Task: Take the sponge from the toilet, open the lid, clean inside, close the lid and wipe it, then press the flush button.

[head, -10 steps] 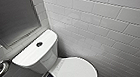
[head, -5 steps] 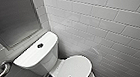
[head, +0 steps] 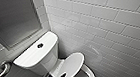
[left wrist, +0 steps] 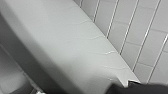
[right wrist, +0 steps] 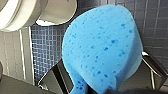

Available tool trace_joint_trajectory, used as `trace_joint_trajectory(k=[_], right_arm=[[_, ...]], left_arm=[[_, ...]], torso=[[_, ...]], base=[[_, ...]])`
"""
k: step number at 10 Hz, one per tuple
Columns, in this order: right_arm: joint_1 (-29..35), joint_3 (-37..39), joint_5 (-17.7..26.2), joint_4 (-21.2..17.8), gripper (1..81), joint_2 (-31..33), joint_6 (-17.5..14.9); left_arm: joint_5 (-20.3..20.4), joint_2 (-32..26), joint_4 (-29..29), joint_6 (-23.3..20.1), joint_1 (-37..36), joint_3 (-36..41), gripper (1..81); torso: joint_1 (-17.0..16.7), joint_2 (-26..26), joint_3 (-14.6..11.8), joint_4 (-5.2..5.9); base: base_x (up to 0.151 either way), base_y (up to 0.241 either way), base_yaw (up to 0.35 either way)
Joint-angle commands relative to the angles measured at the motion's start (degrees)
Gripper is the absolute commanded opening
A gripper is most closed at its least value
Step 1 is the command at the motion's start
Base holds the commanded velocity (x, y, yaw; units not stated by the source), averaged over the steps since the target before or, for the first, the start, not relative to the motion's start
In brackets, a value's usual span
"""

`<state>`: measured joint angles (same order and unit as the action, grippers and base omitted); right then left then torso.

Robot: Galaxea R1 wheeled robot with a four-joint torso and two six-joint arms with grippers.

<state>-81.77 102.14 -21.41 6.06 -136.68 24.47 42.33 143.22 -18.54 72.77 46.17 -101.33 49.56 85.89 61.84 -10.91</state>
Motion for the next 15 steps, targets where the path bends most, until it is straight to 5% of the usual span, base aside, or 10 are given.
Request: trace_joint_trajectory(k=[1, 9, 15], right_arm=[[0.3, -1.3, 2.9, 0.3, 1.0, 2.6, 0.0], [-0.3, -2.3, 2.8, 0.5, 1.0, 3.0, -0.1], [-0.3, -2.1, 2.8, 0.4, 1.0, 3.1, 0.0]], left_arm=[[6.1, -5.6, 8.8, -1.4, -10.1, 2.9, 81.1], [8.9, -15.1, 22.8, -1.9, -8.7, 0.9, 81.1], [10.6, -20.1, 26.7, -1.4, -2.4, -2.3, 81.1]], torso=[[0.0, 0.0, 0.0, 0.00], [0.0, 0.0, 0.0, -0.02], [0.0, 0.0, -0.1, -0.13]], base=[[0.000, 0.000, 0.000], [0.000, 0.000, 0.000], [0.000, 0.000, 0.000]])
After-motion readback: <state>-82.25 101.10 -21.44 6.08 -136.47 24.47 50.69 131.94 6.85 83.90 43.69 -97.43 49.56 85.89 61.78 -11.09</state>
